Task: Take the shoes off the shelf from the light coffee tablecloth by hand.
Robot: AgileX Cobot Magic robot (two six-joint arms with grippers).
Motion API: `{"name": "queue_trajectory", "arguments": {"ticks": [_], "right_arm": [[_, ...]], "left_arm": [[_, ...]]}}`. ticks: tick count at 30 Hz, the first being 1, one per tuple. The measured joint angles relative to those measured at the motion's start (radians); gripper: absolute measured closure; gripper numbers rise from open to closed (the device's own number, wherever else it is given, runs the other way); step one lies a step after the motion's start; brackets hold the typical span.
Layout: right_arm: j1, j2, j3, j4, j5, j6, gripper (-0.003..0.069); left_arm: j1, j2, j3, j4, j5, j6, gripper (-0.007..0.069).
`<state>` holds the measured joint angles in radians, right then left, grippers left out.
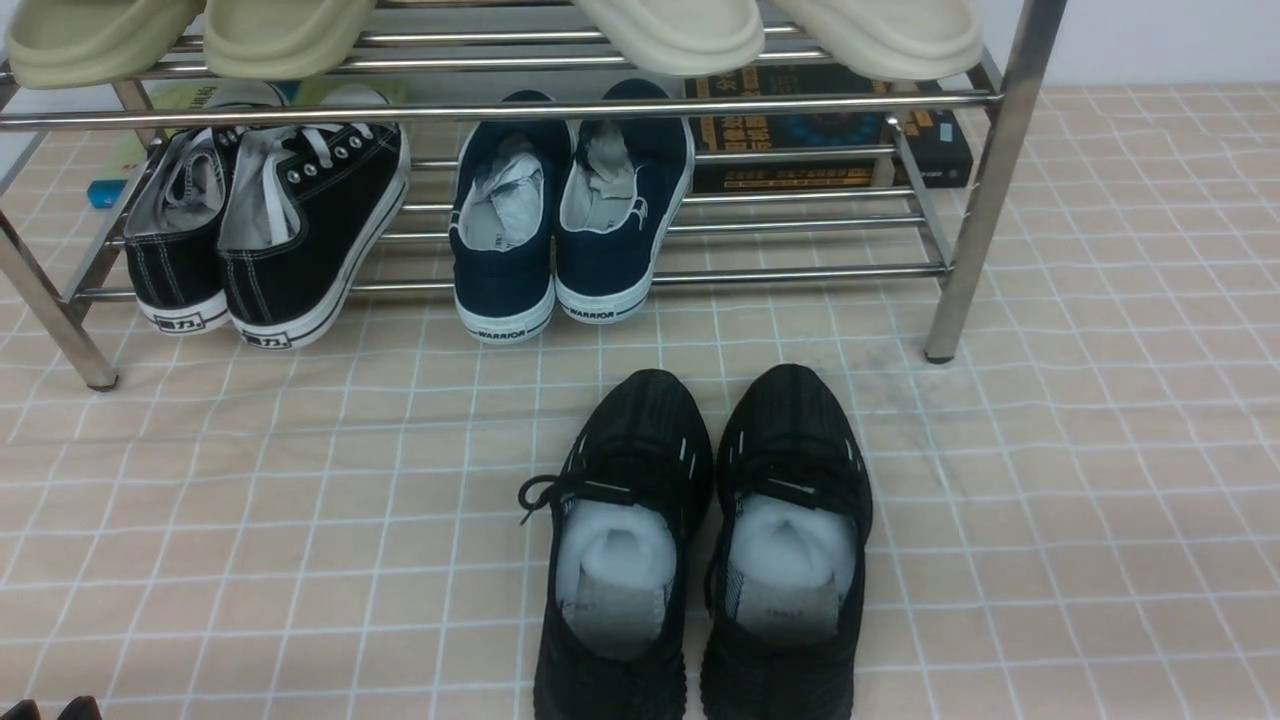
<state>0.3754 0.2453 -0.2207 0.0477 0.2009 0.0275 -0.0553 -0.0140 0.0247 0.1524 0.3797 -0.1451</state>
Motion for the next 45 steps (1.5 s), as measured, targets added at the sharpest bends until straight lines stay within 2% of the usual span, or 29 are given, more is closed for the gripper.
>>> {"name": "queue_trajectory", "arguments": {"ticks": [6, 12, 19, 26, 35, 45], "right_arm": [[-0.255, -0.179, 0.139, 0.007, 0.065, -0.003, 0.0627], [-0.367, -0.254, 0.230, 0.006, 0.206, -0.003, 0.0627], [-0.366, -0.256, 0.231, 0.003, 0.203, 0.009, 0.0627], [-0.310, -0.256, 0.231, -0.012, 0.202, 0.016, 0.0627], [-0.391, -0.256, 0.231, -0.015, 0.202, 0.016, 0.0627], [-0.405, -0.256, 0.231, -0.017, 0.202, 0.016, 0.0627]], "left_arm": [[0.000, 0.000, 0.000, 0.000, 0.000, 0.000, 0.0385], [0.000, 0.000, 0.000, 0.000, 0.000, 0.000, 0.0385], [0.000, 0.000, 0.000, 0.000, 0.000, 0.000, 0.0385], [0.000, 0.000, 0.000, 0.000, 0.000, 0.000, 0.0385], [0.000, 0.000, 0.000, 0.000, 0.000, 0.000, 0.0385], [0.000, 0.000, 0.000, 0.000, 0.000, 0.000, 0.0385]]}}
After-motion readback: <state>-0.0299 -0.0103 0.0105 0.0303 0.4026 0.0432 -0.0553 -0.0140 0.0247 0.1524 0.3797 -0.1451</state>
